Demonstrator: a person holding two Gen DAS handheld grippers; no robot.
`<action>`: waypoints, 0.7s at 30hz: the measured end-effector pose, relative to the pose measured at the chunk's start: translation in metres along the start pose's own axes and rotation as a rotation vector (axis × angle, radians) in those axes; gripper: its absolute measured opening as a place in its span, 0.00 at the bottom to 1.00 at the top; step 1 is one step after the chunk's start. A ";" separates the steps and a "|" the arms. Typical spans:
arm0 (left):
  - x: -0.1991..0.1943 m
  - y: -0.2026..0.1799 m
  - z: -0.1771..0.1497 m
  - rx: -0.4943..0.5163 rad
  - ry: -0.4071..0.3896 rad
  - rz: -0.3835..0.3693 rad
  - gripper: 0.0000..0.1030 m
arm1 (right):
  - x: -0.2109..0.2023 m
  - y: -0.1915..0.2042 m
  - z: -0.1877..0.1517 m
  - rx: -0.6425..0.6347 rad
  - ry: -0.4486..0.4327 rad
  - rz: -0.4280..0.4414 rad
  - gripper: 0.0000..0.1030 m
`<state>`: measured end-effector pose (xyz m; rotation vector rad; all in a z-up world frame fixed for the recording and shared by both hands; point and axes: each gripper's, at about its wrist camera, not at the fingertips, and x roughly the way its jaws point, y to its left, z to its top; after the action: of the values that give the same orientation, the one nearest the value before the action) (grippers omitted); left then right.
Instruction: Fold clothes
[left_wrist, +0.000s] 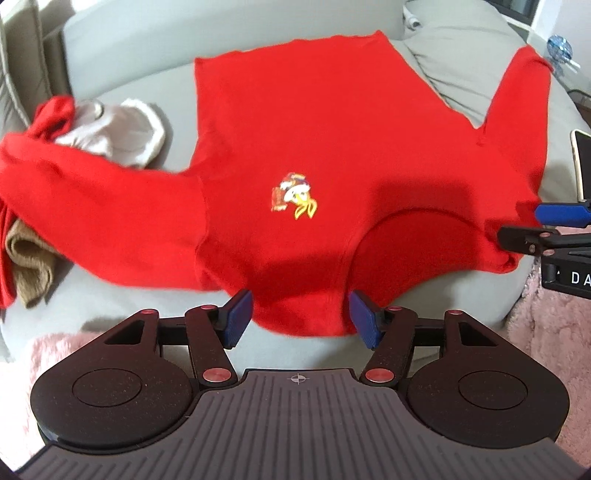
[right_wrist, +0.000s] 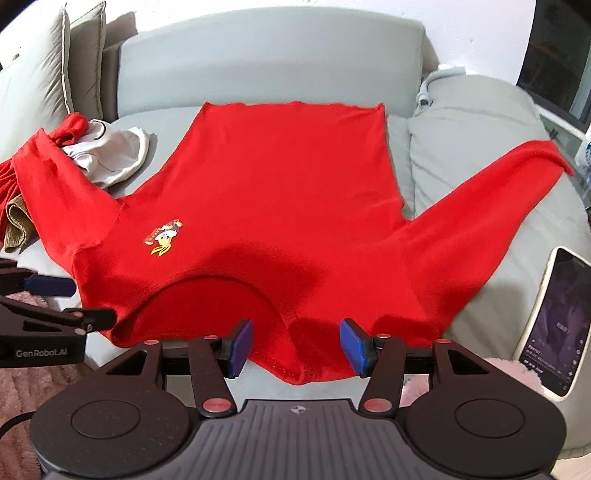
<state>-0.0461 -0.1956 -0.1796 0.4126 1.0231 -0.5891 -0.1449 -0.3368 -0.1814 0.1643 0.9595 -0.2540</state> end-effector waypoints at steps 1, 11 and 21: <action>0.003 -0.002 0.006 0.008 -0.005 0.005 0.62 | 0.003 0.000 0.003 -0.001 0.005 0.008 0.50; 0.050 0.014 0.037 -0.080 0.028 0.086 0.35 | 0.054 0.008 0.050 -0.046 0.057 0.001 0.08; 0.058 0.017 0.025 -0.057 0.051 0.067 0.33 | 0.070 0.005 0.033 -0.059 0.122 -0.089 0.13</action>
<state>0.0044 -0.2124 -0.2184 0.4121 1.0684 -0.4905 -0.0792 -0.3501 -0.2199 0.0832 1.0957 -0.2998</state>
